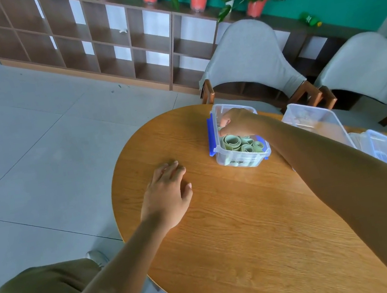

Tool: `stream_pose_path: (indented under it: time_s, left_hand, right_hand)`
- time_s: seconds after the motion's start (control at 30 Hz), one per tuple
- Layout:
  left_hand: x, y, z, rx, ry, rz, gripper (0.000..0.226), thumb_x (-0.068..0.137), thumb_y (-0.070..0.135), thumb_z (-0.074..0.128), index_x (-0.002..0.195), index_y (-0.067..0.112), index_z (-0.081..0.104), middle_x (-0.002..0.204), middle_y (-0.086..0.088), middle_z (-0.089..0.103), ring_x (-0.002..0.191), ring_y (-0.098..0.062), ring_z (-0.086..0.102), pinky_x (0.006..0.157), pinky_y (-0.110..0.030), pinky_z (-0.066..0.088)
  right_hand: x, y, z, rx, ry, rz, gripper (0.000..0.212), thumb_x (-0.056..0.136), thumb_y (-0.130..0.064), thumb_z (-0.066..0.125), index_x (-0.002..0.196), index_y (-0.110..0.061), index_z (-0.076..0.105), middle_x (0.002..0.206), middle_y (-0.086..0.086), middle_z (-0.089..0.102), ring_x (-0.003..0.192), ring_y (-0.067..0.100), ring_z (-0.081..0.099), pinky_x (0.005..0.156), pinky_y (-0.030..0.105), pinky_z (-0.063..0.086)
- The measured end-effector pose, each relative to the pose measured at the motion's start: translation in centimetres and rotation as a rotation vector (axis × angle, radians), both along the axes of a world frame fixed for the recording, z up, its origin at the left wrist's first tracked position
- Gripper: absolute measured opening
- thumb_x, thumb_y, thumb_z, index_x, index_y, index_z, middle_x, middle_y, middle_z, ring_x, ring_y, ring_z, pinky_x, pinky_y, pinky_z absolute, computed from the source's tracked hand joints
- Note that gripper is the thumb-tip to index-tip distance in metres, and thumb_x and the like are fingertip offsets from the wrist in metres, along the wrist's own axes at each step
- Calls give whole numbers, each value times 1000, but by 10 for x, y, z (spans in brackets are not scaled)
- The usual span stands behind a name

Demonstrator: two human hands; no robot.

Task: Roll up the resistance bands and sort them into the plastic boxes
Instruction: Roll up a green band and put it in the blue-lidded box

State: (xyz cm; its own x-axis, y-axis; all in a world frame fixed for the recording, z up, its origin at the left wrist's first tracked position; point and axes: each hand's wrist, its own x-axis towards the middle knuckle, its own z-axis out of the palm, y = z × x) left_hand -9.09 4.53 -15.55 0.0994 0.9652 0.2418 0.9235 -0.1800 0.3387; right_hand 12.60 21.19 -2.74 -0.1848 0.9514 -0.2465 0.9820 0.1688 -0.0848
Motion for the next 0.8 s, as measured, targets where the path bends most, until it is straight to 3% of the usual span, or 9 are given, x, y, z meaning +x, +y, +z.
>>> stream_pose_path:
  time_s: [0.07, 0.23, 0.33, 0.47, 0.57, 0.8]
  left_hand:
    - [0, 0, 0, 1, 6, 1, 50, 100, 49, 43, 141, 23, 54, 152, 4, 48, 145, -17, 35, 108, -38, 46]
    - [0, 0, -1, 4, 12, 3, 50, 99, 49, 43, 140, 23, 54, 152, 3, 48, 144, -18, 36, 108, -38, 45]
    - [0, 0, -2, 0, 14, 7, 50, 100, 49, 43, 140, 23, 54, 152, 3, 48, 144, -19, 36, 108, -39, 45]
    - [1, 0, -1, 5, 13, 6, 49, 100, 49, 43, 140, 22, 54, 152, 2, 48, 144, -19, 36, 108, -39, 44]
    - [1, 1, -2, 7, 22, 10, 48, 100, 49, 44, 139, 23, 54, 152, 3, 48, 144, -19, 37, 107, -39, 45]
    - [1, 0, 0, 0, 21, 7, 48, 99, 48, 44, 138, 23, 55, 151, 2, 49, 143, -19, 38, 105, -40, 47]
  right_hand:
    - [1, 1, 0, -5, 5, -4, 33, 92, -43, 62, 119, -27, 68, 102, -7, 63, 76, 7, 57, 59, 23, 43]
    - [2, 3, -3, -55, 43, -28, 30, 92, -39, 63, 118, -24, 68, 90, -10, 62, 77, 6, 57, 63, 23, 47]
    - [2, 8, -8, -59, 89, -81, 29, 96, -34, 55, 120, -21, 67, 101, 1, 68, 77, 12, 58, 66, 26, 47]
    - [5, 9, -11, -34, 72, -89, 32, 99, -10, 44, 121, -11, 68, 100, 9, 65, 76, 16, 51, 58, 25, 39]
    - [9, 8, -14, -16, 67, -100, 33, 97, -4, 44, 116, -10, 70, 122, 13, 67, 86, 20, 59, 70, 30, 48]
    - [13, 10, -17, 20, 72, -101, 32, 99, -7, 45, 117, -14, 71, 113, 4, 71, 77, 11, 56, 59, 18, 42]
